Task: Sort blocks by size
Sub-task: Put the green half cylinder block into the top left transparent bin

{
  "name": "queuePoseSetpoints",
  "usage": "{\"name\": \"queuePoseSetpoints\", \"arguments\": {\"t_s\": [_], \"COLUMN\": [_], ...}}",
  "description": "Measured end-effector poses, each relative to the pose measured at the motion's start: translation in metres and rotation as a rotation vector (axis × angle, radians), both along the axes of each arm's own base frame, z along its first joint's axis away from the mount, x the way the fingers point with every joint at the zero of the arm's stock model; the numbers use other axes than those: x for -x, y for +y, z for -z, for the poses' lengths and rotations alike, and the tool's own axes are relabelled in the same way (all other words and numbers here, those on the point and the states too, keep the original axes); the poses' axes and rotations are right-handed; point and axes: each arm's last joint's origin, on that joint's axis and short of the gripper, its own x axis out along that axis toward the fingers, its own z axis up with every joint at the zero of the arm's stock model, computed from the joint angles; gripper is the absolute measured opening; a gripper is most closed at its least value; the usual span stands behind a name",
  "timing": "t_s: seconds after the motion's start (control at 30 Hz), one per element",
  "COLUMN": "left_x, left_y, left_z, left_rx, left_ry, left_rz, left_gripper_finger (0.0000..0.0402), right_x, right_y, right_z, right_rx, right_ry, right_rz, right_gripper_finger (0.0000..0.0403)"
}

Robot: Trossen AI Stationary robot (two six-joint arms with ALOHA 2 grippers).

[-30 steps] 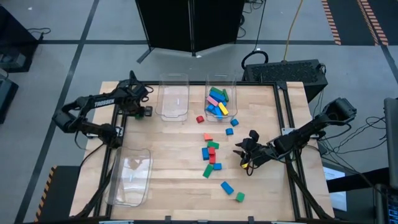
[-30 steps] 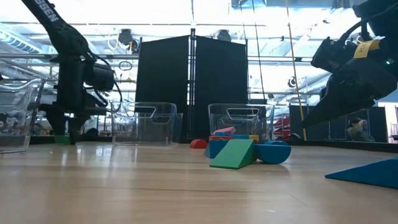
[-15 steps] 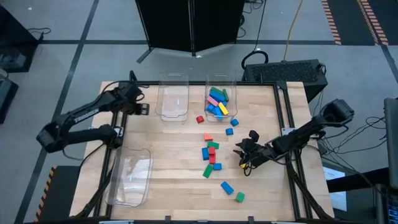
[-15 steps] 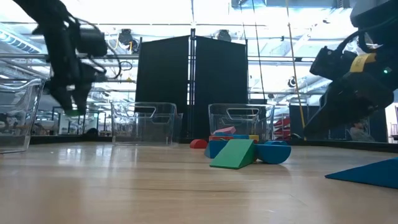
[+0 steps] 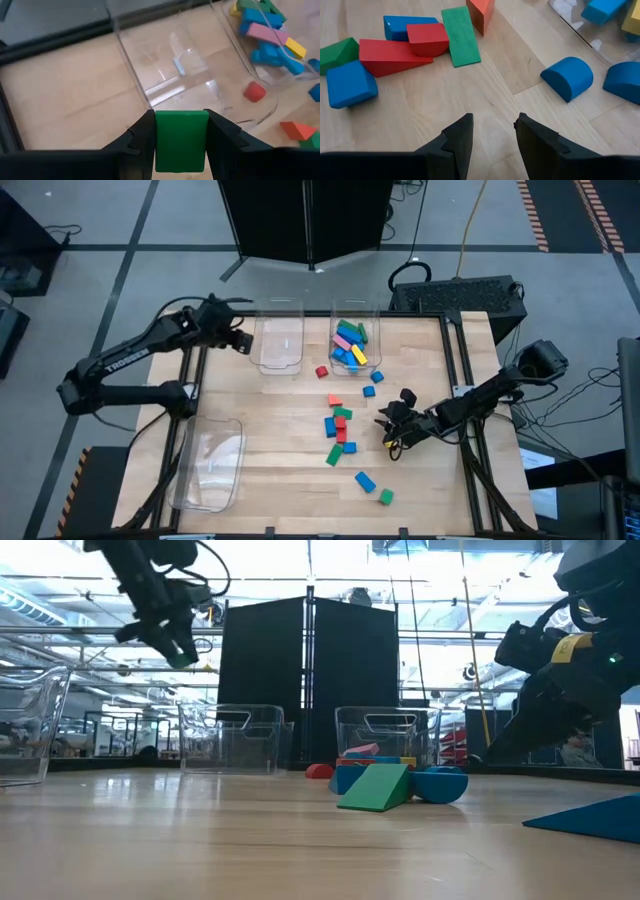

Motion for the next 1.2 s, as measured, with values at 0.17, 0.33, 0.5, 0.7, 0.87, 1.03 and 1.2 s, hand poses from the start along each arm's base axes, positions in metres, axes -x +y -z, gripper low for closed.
{"name": "queuePoseSetpoints", "arguments": {"t_s": [0.17, 0.33, 0.5, 0.7, 0.87, 1.03, 1.2], "left_x": [-0.019, -0.042, -0.065, -0.083, -0.089, -0.097, -0.106], "left_y": [0.013, 0.030, 0.047, 0.068, 0.083, 0.092, 0.099], "left_z": [-0.007, 0.002, 0.014, 0.026, 0.044, 0.065, 0.081], "left_rx": [-0.015, -0.007, 0.015, 0.009, 0.039, 0.100, 0.123], "left_ry": [0.045, 0.135, 0.199, 0.225, 0.256, 0.280, 0.270], "left_rz": [0.036, 0.081, 0.114, 0.126, 0.104, 0.115, 0.121], "left_gripper_finger": [0.0126, 0.0126, 0.0126, 0.0126, 0.0126, 0.0126, 0.0126], "right_x": [0.000, 0.000, 0.000, 0.000, 0.000, 0.000, 0.000], "right_y": [0.000, 0.000, 0.000, 0.000, 0.000, 0.000, 0.000], "right_z": [0.000, 0.000, 0.000, 0.000, 0.000, 0.000, 0.000], "right_rx": [-0.001, -0.001, -0.001, 0.001, 0.002, 0.005, 0.005], "right_ry": [-0.002, -0.002, -0.002, 0.002, 0.007, 0.009, 0.009], "right_rz": [0.000, 0.000, 0.000, -0.002, -0.005, -0.008, -0.008], "right_gripper_finger": [0.0141, 0.0141, 0.0141, 0.0141, 0.0141, 0.0141, 0.0141]}}
